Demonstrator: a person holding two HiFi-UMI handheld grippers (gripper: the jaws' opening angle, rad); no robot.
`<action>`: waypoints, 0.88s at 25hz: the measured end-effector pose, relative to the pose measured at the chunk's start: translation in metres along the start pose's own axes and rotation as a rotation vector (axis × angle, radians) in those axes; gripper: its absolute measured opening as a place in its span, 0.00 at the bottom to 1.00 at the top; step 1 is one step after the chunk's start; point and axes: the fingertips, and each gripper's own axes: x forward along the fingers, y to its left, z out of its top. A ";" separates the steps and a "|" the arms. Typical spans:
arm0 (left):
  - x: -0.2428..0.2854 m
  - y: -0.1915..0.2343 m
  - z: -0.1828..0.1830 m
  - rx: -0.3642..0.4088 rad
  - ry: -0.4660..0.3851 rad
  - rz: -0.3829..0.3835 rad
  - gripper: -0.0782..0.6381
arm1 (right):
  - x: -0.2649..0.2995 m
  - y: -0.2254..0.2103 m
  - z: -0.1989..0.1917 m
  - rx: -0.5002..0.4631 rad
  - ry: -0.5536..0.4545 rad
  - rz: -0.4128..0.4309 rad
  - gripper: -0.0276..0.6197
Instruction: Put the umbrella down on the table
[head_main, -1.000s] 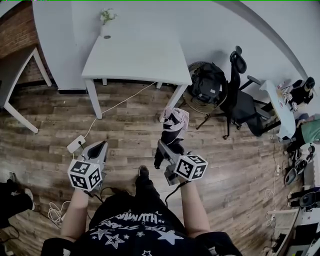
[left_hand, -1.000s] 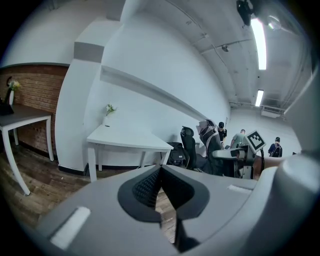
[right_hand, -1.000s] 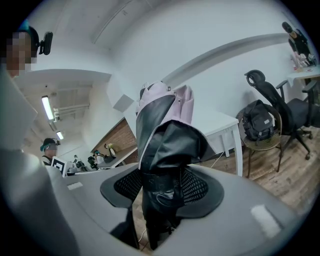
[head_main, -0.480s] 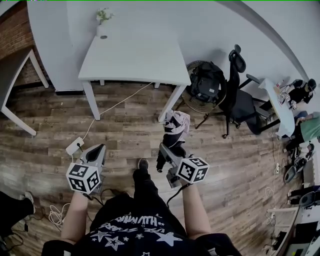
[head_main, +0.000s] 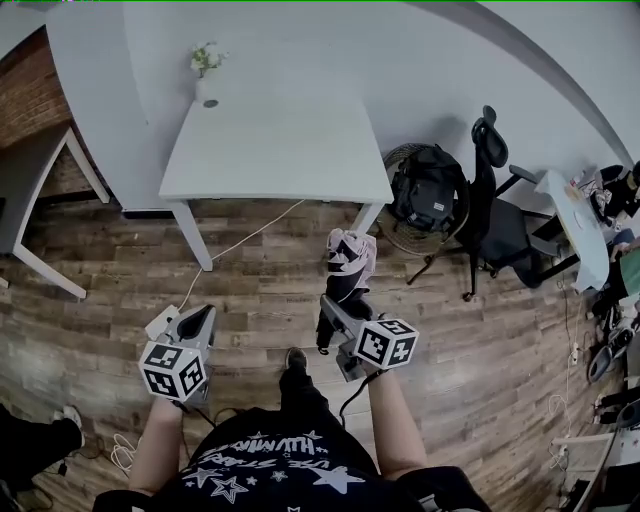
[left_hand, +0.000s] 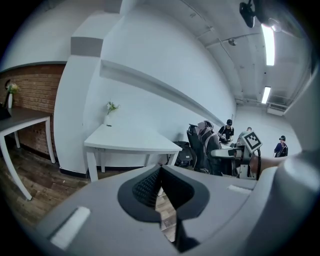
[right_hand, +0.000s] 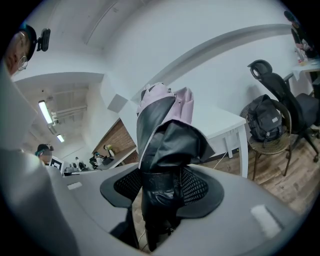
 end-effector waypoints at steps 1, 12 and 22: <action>0.009 0.001 0.003 -0.003 0.003 0.000 0.11 | 0.007 -0.006 0.006 -0.003 0.006 0.003 0.41; 0.102 0.006 0.047 -0.013 0.005 0.038 0.11 | 0.065 -0.078 0.069 -0.015 0.053 0.016 0.41; 0.175 0.005 0.087 0.003 -0.022 0.082 0.11 | 0.110 -0.130 0.110 -0.071 0.122 0.071 0.41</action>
